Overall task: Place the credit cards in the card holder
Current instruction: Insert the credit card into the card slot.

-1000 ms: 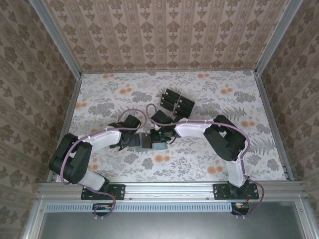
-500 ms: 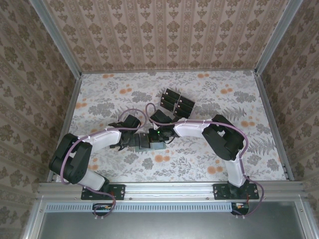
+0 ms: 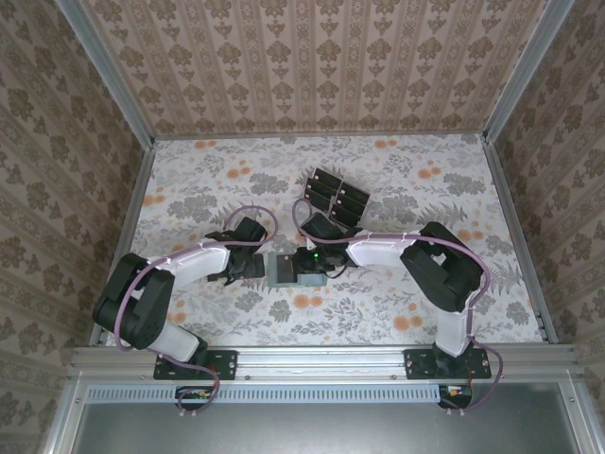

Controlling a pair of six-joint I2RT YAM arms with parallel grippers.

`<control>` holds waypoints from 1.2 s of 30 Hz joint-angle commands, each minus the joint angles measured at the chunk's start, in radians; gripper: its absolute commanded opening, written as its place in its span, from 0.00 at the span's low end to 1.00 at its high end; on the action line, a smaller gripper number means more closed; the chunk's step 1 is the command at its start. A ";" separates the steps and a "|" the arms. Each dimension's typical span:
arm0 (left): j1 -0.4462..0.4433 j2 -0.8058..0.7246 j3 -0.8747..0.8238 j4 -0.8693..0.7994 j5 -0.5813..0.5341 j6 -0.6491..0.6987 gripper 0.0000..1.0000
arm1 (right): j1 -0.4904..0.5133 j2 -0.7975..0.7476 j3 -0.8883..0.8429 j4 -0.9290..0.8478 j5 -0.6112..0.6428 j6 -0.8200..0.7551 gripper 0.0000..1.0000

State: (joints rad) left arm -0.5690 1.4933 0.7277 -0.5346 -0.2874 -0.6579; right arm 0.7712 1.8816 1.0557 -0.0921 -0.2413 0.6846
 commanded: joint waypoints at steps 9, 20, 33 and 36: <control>-0.037 0.014 0.049 -0.003 0.009 0.017 1.00 | -0.020 -0.079 -0.062 -0.006 0.013 -0.014 0.37; -0.080 0.043 0.086 -0.002 0.002 0.014 1.00 | -0.019 -0.131 -0.039 -0.103 0.055 -0.035 0.15; -0.096 0.081 0.063 0.013 -0.018 0.002 1.00 | 0.016 -0.053 -0.014 -0.110 0.055 -0.023 0.01; -0.098 0.084 0.054 0.019 -0.015 -0.002 1.00 | 0.023 -0.035 -0.005 -0.110 0.051 -0.022 0.00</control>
State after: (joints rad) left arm -0.6609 1.5536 0.7937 -0.5182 -0.2935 -0.6582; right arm 0.7853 1.8240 1.0164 -0.1692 -0.2047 0.6579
